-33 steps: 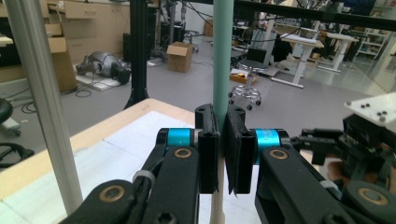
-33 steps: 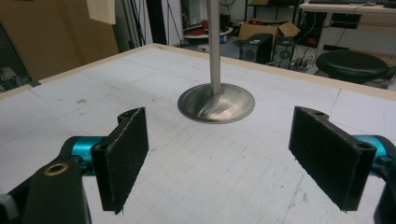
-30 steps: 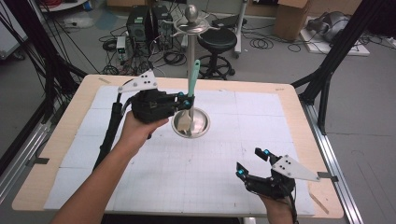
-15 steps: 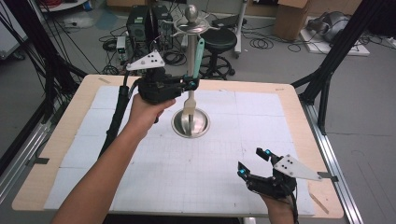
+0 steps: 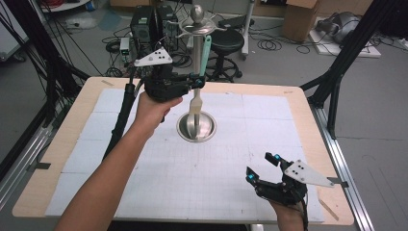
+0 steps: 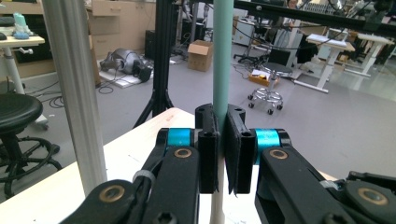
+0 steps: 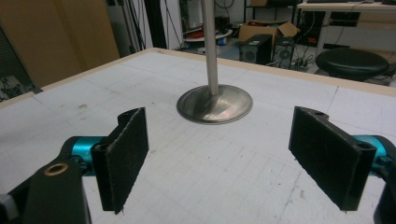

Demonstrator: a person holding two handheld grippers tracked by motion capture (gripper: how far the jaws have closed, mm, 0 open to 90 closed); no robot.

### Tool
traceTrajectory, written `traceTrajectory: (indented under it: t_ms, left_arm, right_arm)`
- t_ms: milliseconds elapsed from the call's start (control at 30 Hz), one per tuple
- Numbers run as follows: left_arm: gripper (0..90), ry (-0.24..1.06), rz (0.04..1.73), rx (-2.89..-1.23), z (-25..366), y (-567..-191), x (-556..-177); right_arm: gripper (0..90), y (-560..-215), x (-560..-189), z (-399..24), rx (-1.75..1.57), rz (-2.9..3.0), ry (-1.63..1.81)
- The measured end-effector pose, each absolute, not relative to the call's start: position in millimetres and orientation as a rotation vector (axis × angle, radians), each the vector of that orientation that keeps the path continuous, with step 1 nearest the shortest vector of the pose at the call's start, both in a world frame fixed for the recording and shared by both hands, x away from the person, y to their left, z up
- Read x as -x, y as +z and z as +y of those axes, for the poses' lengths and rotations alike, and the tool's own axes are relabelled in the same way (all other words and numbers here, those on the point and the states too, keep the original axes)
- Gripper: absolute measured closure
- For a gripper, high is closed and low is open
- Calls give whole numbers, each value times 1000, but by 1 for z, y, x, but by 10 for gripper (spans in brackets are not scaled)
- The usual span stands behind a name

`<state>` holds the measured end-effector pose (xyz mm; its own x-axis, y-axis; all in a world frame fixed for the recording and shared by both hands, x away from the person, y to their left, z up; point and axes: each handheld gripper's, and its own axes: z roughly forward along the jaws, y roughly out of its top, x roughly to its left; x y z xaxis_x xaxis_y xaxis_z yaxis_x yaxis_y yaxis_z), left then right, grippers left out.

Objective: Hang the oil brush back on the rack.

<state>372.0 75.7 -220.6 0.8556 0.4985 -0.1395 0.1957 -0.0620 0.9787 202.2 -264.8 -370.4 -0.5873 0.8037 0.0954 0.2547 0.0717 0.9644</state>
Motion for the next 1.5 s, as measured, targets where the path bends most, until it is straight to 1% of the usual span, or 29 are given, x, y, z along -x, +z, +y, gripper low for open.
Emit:
traceTrajectory:
  t_ms: [333,433,467,533,600,733,900,967,1033,1067,1100,1133,1167,1300,1500]
  left_arm:
    - [842,273,593,-1647,76,-224,-379]
    - [836,297,587,-1649,75,-226,-377]
    - [821,296,580,-1640,75,-227,-376]
    - [736,306,579,-1625,77,-228,-374]
    - [628,325,570,-1611,81,-228,-372]
    - [496,335,559,-1565,98,-231,-365]
    - [447,317,546,-1538,123,-244,-350]
    - [379,312,555,-1533,133,-252,-345]
    - [355,298,566,-1533,142,-260,-339]
    - [308,291,559,-1531,149,-265,-335]
    - [223,293,568,-1525,151,-268,-333]
    - [191,299,588,-1525,156,-272,-330]
    - [174,308,594,-1527,163,-278,-326]
    - [176,330,612,-1517,184,-299,-311]
    - [180,380,591,-1498,205,-327,-286]
  right_arm:
    - [187,-371,-203,-264,-1045,1891,1537]
    - [187,-371,-203,-264,-1044,1892,1538]
    - [187,-372,-203,-264,-1046,1892,1536]
    - [187,-372,-203,-265,-1053,1890,1536]
    - [187,-373,-203,-266,-1061,1887,1534]
    - [187,-373,-203,-267,-1075,1877,1533]
    - [187,-375,-205,-268,-1095,1873,1527]
    - [187,-376,-205,-268,-1096,1873,1525]
    - [187,-377,-206,-268,-1098,1873,1517]
    - [187,-378,-207,-267,-1101,1876,1512]
    - [187,-379,-207,-267,-1098,1881,1503]
    - [187,-379,-207,-266,-1098,1885,1499]
    - [187,-380,-207,-266,-1097,1888,1493]
    - [187,-383,-208,-265,-1100,1899,1473]
    - [186,-386,-207,-268,-1107,1890,1470]
